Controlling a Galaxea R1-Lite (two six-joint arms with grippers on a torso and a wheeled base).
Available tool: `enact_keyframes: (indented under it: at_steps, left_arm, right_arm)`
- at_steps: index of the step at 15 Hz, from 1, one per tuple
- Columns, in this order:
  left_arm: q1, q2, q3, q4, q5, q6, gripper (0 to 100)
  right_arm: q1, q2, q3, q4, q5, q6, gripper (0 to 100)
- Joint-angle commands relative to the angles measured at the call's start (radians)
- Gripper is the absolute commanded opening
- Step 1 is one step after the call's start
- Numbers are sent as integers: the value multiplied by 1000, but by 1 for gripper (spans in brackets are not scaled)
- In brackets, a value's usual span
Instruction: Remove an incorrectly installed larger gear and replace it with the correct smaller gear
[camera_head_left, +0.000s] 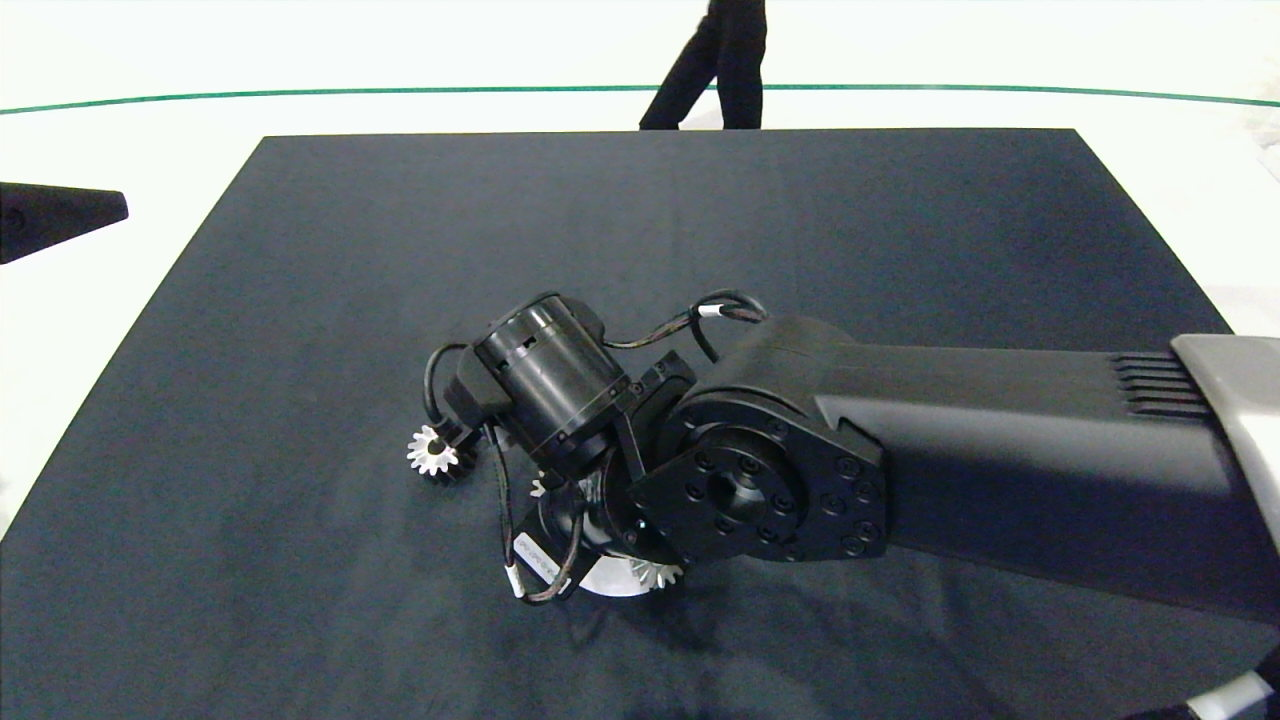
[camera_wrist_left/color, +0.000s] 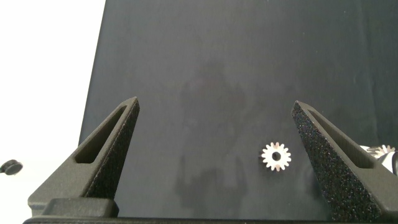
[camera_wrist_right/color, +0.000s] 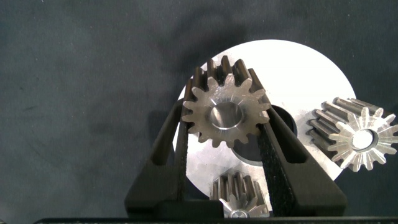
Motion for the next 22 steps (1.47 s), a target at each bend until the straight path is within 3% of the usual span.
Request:
enact_keyframes:
  at_steps: [1, 17, 20, 21, 22]
  left_arm:
    - [0, 0, 2, 2, 2, 0, 100]
    - [0, -2, 2, 2, 2, 0, 100]
    - [0, -3, 2, 2, 2, 0, 100]
    - [0, -3, 4, 2, 2, 0, 100]
    - [-2, -3, 4, 2, 2, 0, 100]
  right_arm:
    - [1, 0, -1, 2, -2, -1, 25]
    - [9, 25, -1, -1, -4, 11, 25]
    - [14, 28, -1, 7, -7, -15, 25]
    - [8, 40, -1, 39, -11, -61, 25]
    - [6, 43, -1, 96, -10, -69, 25]
